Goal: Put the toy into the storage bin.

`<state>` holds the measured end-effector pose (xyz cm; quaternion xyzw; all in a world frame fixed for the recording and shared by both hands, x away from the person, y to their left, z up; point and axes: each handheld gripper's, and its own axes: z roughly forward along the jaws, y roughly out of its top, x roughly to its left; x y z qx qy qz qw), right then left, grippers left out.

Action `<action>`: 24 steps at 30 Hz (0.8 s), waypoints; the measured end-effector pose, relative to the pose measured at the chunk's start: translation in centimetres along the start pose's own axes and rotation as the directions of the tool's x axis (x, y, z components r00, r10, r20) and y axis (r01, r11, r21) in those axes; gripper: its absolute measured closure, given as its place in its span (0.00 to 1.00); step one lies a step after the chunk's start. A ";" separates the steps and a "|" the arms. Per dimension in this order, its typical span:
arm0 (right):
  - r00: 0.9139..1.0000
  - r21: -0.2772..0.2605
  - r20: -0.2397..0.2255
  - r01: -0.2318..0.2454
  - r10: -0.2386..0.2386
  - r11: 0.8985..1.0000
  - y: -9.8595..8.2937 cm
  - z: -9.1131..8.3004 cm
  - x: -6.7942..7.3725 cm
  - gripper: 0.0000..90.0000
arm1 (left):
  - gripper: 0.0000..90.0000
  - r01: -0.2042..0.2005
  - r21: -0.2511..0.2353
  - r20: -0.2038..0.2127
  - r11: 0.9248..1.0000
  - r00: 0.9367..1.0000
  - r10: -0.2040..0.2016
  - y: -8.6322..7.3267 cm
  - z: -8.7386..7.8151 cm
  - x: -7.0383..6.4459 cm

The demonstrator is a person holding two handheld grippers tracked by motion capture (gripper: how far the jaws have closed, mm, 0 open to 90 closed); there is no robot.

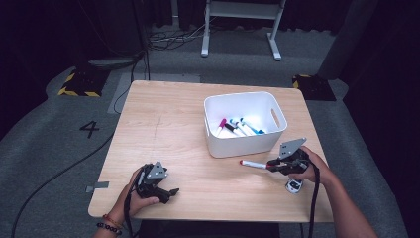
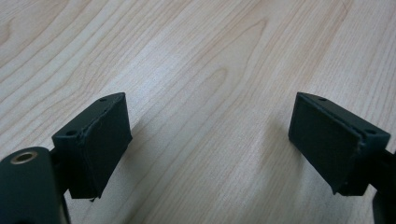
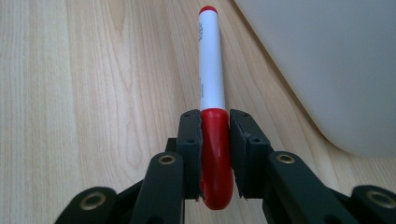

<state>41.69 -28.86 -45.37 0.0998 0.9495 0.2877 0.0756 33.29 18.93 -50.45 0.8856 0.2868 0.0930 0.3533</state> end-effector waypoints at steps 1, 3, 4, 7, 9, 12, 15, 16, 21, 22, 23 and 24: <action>1.000 -0.018 -0.003 0.004 -0.004 1.000 0.1 0.0 0.0 0.83 | 0.15 0.000 0.000 0.000 1.000 1.000 0.000 0.0 0.0 0.0; 1.000 -0.027 -0.005 0.012 -0.012 1.000 0.3 -0.1 0.1 0.83 | 0.15 0.002 0.001 0.000 1.000 1.000 -0.002 0.0 0.0 0.0; 1.000 -0.040 0.004 0.013 -0.013 0.999 0.4 -0.2 0.2 0.83 | 0.15 0.002 0.001 -0.001 1.000 1.000 -0.002 0.0 0.0 0.0; 1.000 -0.093 -0.004 0.011 -0.011 0.996 0.6 -0.9 0.4 0.83 | 0.15 0.000 0.000 0.000 1.000 1.000 0.000 0.0 0.0 0.0; 1.000 -0.125 -0.003 0.014 -0.015 0.992 0.8 -1.4 0.6 0.83 | 0.15 0.002 0.001 -0.001 1.000 1.000 -0.002 0.0 0.0 0.0; 0.999 -0.169 0.006 0.038 -0.037 0.985 1.3 -2.5 1.2 0.83 | 0.15 0.001 0.001 -0.001 1.000 1.000 -0.001 0.0 0.0 0.0; 0.999 -0.197 0.010 0.042 -0.041 0.979 2.0 -3.4 1.9 0.83 | 0.15 0.002 0.002 -0.001 1.000 1.000 -0.002 0.0 0.0 0.0; 0.998 -0.203 0.014 0.057 -0.056 0.977 2.2 -3.8 2.0 0.83 | 0.15 0.001 0.001 -0.001 1.000 1.000 -0.001 0.0 0.0 0.0; 0.992 -0.253 0.057 0.123 -0.112 0.960 4.0 -6.1 2.9 0.83 | 0.15 0.000 0.000 0.000 1.000 1.000 0.000 0.0 0.0 0.0; 0.991 -0.260 0.061 0.132 -0.120 0.956 4.2 -6.5 3.1 0.83 | 0.15 0.000 0.000 0.000 1.000 1.000 0.000 0.0 0.0 0.0; 0.990 -0.266 0.066 0.138 -0.124 0.954 4.6 -7.1 3.3 0.83 | 0.15 0.000 0.000 0.000 1.000 1.000 0.000 0.0 0.0 0.0; 0.988 -0.280 0.081 0.153 -0.135 0.948 5.1 -7.7 3.5 0.83 | 0.15 0.000 0.000 0.000 1.000 1.000 0.000 0.0 0.0 0.0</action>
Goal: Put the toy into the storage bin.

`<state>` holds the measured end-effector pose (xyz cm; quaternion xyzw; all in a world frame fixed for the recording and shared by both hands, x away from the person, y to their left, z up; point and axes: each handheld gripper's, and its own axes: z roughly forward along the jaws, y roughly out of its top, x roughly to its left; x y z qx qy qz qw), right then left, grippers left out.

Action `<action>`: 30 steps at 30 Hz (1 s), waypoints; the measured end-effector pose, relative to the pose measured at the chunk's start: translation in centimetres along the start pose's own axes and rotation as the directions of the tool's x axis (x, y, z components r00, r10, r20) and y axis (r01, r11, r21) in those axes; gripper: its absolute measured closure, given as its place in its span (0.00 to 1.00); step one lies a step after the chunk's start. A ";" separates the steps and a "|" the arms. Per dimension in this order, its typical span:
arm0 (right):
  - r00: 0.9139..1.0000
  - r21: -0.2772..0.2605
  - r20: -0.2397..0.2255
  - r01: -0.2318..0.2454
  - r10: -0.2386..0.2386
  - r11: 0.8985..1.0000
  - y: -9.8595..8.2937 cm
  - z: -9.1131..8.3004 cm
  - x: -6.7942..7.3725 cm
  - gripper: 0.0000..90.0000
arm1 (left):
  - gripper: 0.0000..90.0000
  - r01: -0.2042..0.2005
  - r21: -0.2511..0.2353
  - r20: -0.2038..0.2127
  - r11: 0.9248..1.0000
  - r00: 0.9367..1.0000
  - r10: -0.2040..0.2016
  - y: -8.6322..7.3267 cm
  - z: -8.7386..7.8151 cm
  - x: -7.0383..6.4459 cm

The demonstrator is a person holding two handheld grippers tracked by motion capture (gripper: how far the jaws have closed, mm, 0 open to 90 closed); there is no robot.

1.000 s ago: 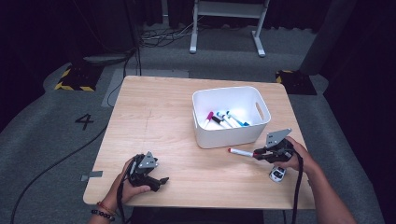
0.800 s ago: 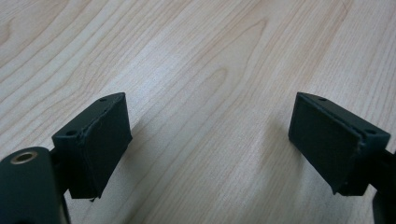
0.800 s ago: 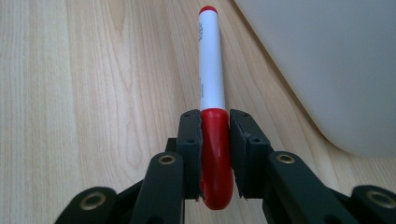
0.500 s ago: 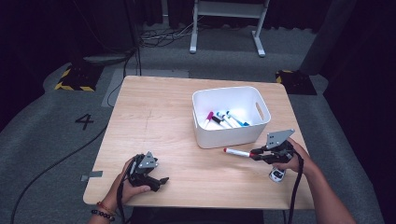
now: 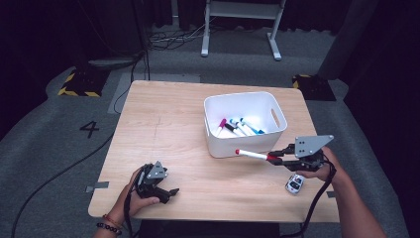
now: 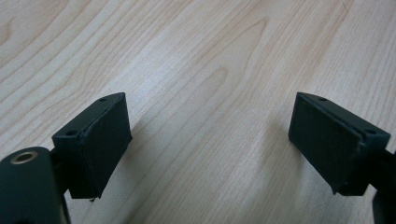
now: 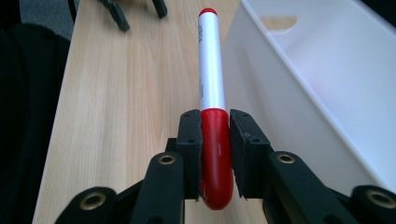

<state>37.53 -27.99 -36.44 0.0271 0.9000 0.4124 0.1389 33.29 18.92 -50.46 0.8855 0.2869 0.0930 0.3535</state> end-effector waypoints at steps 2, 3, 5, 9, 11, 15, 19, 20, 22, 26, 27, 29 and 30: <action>1.000 -0.021 0.003 0.019 -0.019 1.000 0.9 -0.7 -0.1 0.83 | 0.15 0.000 0.000 0.000 1.000 1.000 0.000 0.0 0.0 0.0; 0.999 -0.023 0.022 0.029 -0.028 0.999 1.5 -1.1 -0.3 0.83 | 0.15 0.000 0.000 0.000 1.000 1.000 0.000 0.0 0.0 0.0; 0.999 -0.029 0.032 0.036 -0.035 0.999 2.2 -1.5 -0.7 0.83 | 0.15 0.000 0.000 0.000 1.000 1.000 0.000 0.0 0.0 0.0; 0.997 -0.032 0.058 0.044 -0.042 0.999 3.9 -1.7 -2.1 0.83 | 0.15 0.000 0.000 0.000 1.000 1.000 0.000 0.0 0.0 0.0; 0.998 -0.041 0.059 0.039 -0.037 0.998 4.5 -1.7 -2.8 0.83 | 0.15 0.000 0.000 0.000 1.000 1.000 0.000 0.0 0.0 0.0; 0.998 -0.045 0.065 0.017 -0.014 0.999 5.4 -0.9 -4.7 0.83 | 0.15 0.001 0.002 -0.001 1.000 1.000 -0.001 0.0 0.0 0.0; 0.998 -0.008 0.062 -0.001 0.001 1.000 5.8 1.0 -6.4 0.83 | 0.15 0.002 0.001 -0.001 1.000 1.000 -0.002 0.0 0.0 0.0; 0.998 -0.002 0.060 -0.008 0.008 1.000 5.9 1.4 -6.7 0.83 | 0.15 0.001 0.001 -0.001 1.000 1.000 -0.001 0.0 0.0 0.0; 0.998 0.024 0.056 -0.017 0.016 1.000 5.9 2.4 -7.4 0.83 | 0.15 -0.001 0.003 -0.001 1.000 1.000 0.001 0.0 0.0 0.0; 0.999 0.075 0.044 -0.032 0.029 0.997 5.8 4.6 -8.5 0.83 | 0.15 0.000 0.000 0.000 1.000 1.000 0.000 0.0 0.0 0.0; 0.999 0.092 0.037 -0.036 0.032 0.995 5.8 5.1 -8.7 0.83 | 0.15 0.000 0.000 0.000 1.000 1.000 0.000 0.0 0.0 0.0; 0.999 0.111 0.023 -0.045 0.043 0.993 5.7 6.1 -9.1 0.83 | 0.15 0.000 0.000 0.000 1.000 1.000 0.000 0.0 0.0 0.0; 0.999 0.126 0.020 -0.038 0.036 0.991 5.6 6.4 -9.3 0.83 | 0.15 0.000 0.000 0.000 1.000 1.000 0.000 0.0 0.0 0.0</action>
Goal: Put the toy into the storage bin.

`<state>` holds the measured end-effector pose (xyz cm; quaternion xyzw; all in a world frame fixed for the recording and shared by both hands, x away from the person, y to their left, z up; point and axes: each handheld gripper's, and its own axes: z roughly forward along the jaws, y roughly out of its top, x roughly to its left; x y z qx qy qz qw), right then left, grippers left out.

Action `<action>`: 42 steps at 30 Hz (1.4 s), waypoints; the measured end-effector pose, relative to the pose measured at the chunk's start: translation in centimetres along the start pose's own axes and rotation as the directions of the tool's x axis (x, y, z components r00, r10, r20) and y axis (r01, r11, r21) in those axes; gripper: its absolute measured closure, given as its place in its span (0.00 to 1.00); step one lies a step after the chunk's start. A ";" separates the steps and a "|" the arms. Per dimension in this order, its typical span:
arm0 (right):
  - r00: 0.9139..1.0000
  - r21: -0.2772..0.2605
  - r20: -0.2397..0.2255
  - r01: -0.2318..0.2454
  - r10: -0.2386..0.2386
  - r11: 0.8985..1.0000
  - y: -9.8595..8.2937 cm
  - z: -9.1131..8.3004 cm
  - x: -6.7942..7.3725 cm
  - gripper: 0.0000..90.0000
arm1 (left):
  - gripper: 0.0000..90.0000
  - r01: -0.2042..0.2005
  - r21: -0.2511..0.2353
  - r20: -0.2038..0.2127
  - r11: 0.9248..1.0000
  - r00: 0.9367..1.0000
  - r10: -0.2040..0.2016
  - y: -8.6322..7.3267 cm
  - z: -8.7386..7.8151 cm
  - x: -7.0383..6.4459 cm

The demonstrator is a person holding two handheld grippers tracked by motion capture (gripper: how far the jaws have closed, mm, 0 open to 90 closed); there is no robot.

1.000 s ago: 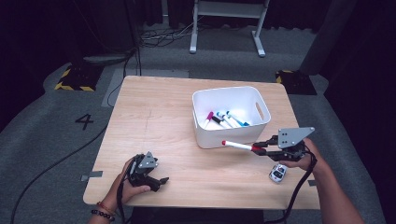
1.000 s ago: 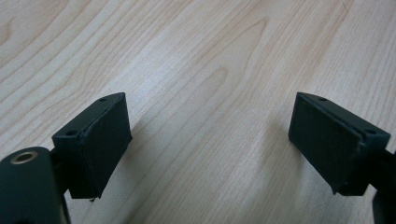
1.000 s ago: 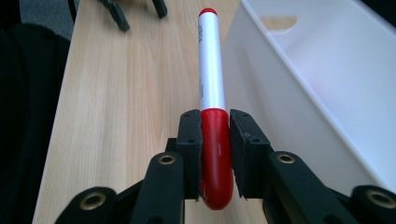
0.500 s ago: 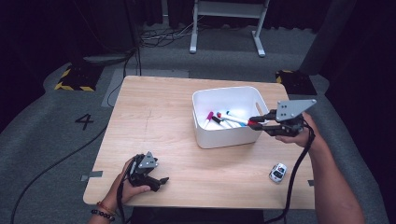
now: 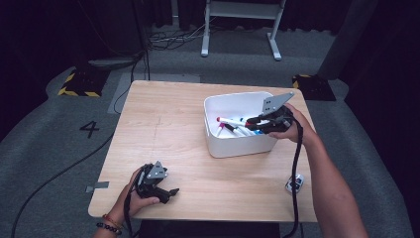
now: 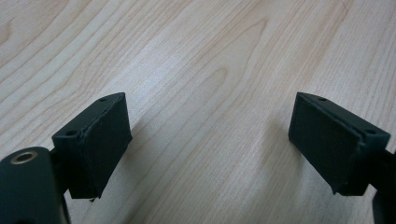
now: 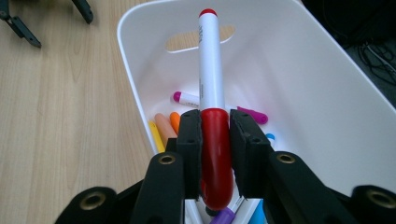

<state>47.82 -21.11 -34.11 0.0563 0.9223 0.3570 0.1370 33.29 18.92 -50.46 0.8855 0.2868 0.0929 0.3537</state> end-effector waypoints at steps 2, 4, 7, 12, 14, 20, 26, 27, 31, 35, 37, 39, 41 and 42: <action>1.000 0.015 -0.009 -0.008 0.008 1.000 -0.1 0.5 -0.2 0.83 | 0.15 0.001 0.001 -0.001 1.000 1.000 -0.001 0.0 0.0 0.0; 1.000 0.033 -0.021 -0.015 0.015 0.999 -0.2 0.9 -0.5 0.83 | 0.15 0.001 0.001 -0.001 1.000 1.000 -0.001 0.0 0.0 0.0; 0.999 0.059 -0.047 -0.023 0.026 0.998 -0.3 1.5 -0.9 0.83 | 0.15 0.001 0.002 -0.001 1.000 1.000 -0.001 0.0 0.0 0.0; 0.993 0.100 -0.109 -0.037 0.047 0.994 -0.6 2.3 -1.3 0.83 | 0.15 0.000 0.000 -0.001 1.000 1.000 0.000 0.0 0.0 0.0; 0.991 0.133 -0.123 -0.035 0.052 0.990 -0.7 2.6 -1.3 0.83 | 0.15 0.000 0.000 0.000 1.000 1.000 0.000 0.0 0.0 0.0; 0.990 0.176 -0.130 -0.035 0.059 0.984 -1.2 2.5 -1.6 0.83 | 0.15 -0.005 -0.001 -0.006 1.000 1.000 0.005 0.0 0.0 0.0; 0.991 0.184 -0.116 -0.049 0.071 0.982 -1.7 1.9 -1.8 0.82 | 0.15 -0.005 0.001 -0.005 1.000 1.000 0.005 0.0 0.0 0.0; 0.991 0.183 -0.110 -0.053 0.074 0.982 -1.7 1.8 -1.8 0.80 | 0.15 -0.005 -0.001 -0.006 1.000 1.000 0.005 0.0 0.0 0.0; 0.994 0.166 -0.067 -0.069 0.081 0.984 -1.7 1.2 -1.7 0.74 | 0.15 -0.005 -0.001 -0.006 1.000 1.000 0.005 0.0 0.0 0.0; 0.997 0.148 -0.005 -0.069 0.071 0.987 -1.5 0.5 -1.1 0.68 | 0.15 -0.004 0.002 -0.005 1.000 1.000 0.004 0.0 0.0 0.0; 0.997 0.112 0.034 -0.074 0.070 0.991 -1.5 -0.4 -0.9 0.66 | 0.15 0.000 0.000 -0.001 1.000 1.000 0.000 0.0 0.0 0.0; 0.994 0.081 0.063 -0.092 0.087 0.992 -1.5 -1.1 -0.6 0.61 | 0.15 0.000 0.000 -0.001 1.000 1.000 0.000 0.0 0.0 0.0; 0.992 0.036 0.085 -0.101 0.097 0.994 -1.7 -2.0 -0.5 0.59 | 0.15 0.001 0.001 -0.001 1.000 1.000 -0.001 0.0 0.0 0.0; 0.991 0.015 0.083 -0.110 0.108 0.994 -1.7 -2.4 -0.4 0.56 | 0.15 0.001 0.001 -0.002 1.000 1.000 -0.001 0.0 0.0 0.0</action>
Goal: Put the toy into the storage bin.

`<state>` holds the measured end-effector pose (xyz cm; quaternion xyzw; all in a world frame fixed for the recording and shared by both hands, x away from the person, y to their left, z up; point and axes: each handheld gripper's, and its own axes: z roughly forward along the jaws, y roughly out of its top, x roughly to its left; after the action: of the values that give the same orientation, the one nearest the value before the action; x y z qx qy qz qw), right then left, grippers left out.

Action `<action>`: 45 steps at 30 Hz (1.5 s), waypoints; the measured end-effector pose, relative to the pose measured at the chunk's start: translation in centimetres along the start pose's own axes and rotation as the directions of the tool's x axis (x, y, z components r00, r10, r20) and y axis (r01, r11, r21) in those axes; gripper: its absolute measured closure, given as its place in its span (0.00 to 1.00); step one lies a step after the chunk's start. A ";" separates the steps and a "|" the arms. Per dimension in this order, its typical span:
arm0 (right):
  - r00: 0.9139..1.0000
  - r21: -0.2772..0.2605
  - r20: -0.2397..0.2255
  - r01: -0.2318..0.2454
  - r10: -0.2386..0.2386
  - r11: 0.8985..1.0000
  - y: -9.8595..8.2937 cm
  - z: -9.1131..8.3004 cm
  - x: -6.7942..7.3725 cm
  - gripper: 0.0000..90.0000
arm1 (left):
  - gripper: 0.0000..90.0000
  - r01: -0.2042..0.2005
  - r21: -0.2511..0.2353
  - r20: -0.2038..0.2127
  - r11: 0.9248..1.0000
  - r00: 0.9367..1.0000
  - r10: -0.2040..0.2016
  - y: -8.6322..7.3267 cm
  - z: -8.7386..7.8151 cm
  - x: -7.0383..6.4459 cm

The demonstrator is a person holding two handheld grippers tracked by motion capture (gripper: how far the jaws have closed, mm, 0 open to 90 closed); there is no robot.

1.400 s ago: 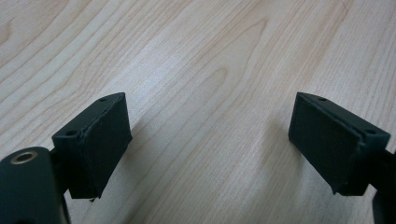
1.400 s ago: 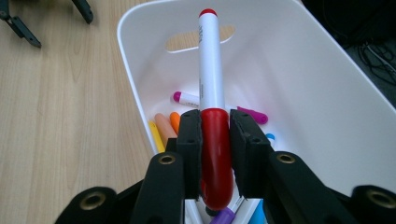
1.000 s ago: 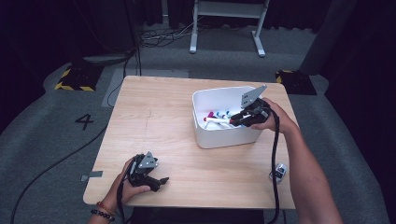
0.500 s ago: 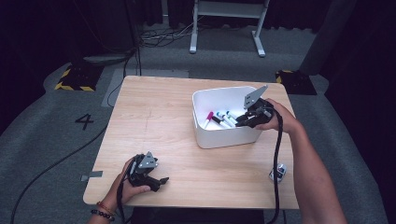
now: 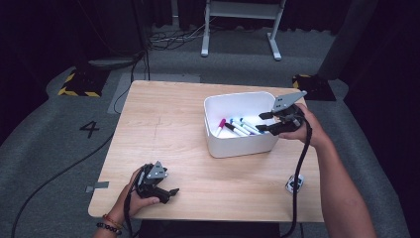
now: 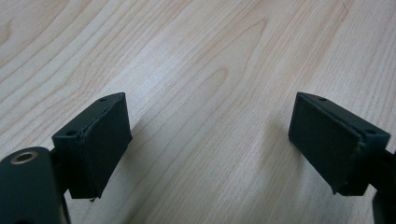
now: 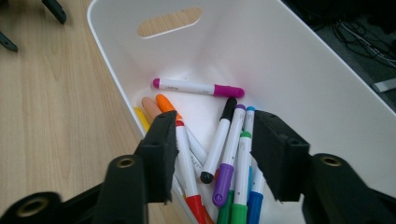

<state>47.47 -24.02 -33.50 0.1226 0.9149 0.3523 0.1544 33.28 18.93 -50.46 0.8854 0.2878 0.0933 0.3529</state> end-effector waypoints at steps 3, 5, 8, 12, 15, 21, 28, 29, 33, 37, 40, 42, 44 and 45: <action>0.999 -0.019 0.047 -0.017 0.018 1.000 -0.3 -0.9 0.4 0.46 | 0.15 -0.002 -0.001 0.001 1.000 1.000 0.002 0.0 0.0 0.0; 0.998 -0.030 0.059 -0.013 0.014 0.999 -0.6 -1.5 0.9 0.42 | 0.15 0.003 -0.004 0.001 1.000 1.000 -0.003 0.0 0.0 0.0; 0.997 -0.058 0.080 -0.013 0.018 0.998 -1.2 -2.7 2.0 0.36 | 0.15 0.000 0.000 0.001 1.000 1.000 0.000 0.0 0.0 0.0; 0.993 -0.071 0.116 -0.009 0.017 0.997 -2.8 -4.1 3.4 0.31 | 0.15 -0.001 -0.001 0.001 1.000 1.000 0.001 0.0 0.0 0.0; 0.991 -0.090 0.127 -0.030 0.041 0.995 -4.4 -5.1 4.5 0.30 | 0.15 -0.001 -0.001 0.002 1.000 1.000 0.001 0.0 0.0 0.0; 0.985 -0.053 0.141 -0.095 0.102 0.994 -8.9 -5.5 6.6 0.29 | 0.15 0.000 0.000 0.001 1.000 1.000 0.000 0.0 0.0 0.0; 0.975 0.001 0.143 -0.170 0.168 0.985 -14.1 -4.0 8.5 0.28 | 0.15 0.000 0.000 0.002 1.000 1.000 0.000 0.0 0.0 0.0; 0.972 0.007 0.143 -0.189 0.186 0.982 -14.7 -3.8 8.8 0.27 | 0.15 -0.001 0.000 0.000 1.000 1.000 0.001 0.0 0.0 0.0; 0.963 0.000 0.138 -0.236 0.233 0.972 -17.1 -3.3 9.4 0.26 | 0.15 0.000 0.000 0.001 1.000 1.000 0.000 0.0 0.0 0.0; 0.954 0.009 0.128 -0.273 0.270 0.962 -19.0 -2.6 10.0 0.26 | 0.15 0.000 0.001 0.001 1.000 1.000 0.000 0.0 0.0 0.0; 0.948 0.015 0.127 -0.297 0.293 0.955 -20.1 -1.9 10.4 0.24 | 0.15 -0.001 -0.001 0.001 1.000 1.000 0.001 0.0 0.0 0.0; 0.942 0.017 0.132 -0.314 0.309 0.949 -20.8 -1.5 10.7 0.24 | 0.15 -0.001 -0.001 0.001 1.000 1.000 0.001 0.0 0.0 0.0; 0.938 0.018 0.127 -0.328 0.323 0.944 -21.2 -1.3 10.8 0.24 | 0.15 -0.003 0.001 0.001 1.000 1.000 0.003 0.0 0.0 0.0; 0.936 0.021 0.126 -0.332 0.327 0.943 -21.4 -1.0 10.9 0.22 | 0.15 -0.001 -0.002 0.000 1.000 1.000 0.001 0.0 0.0 0.0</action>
<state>34.58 -36.46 -49.55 0.2987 0.8775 0.3458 0.1457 33.28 18.92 -50.46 0.8853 0.2870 0.0936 0.3537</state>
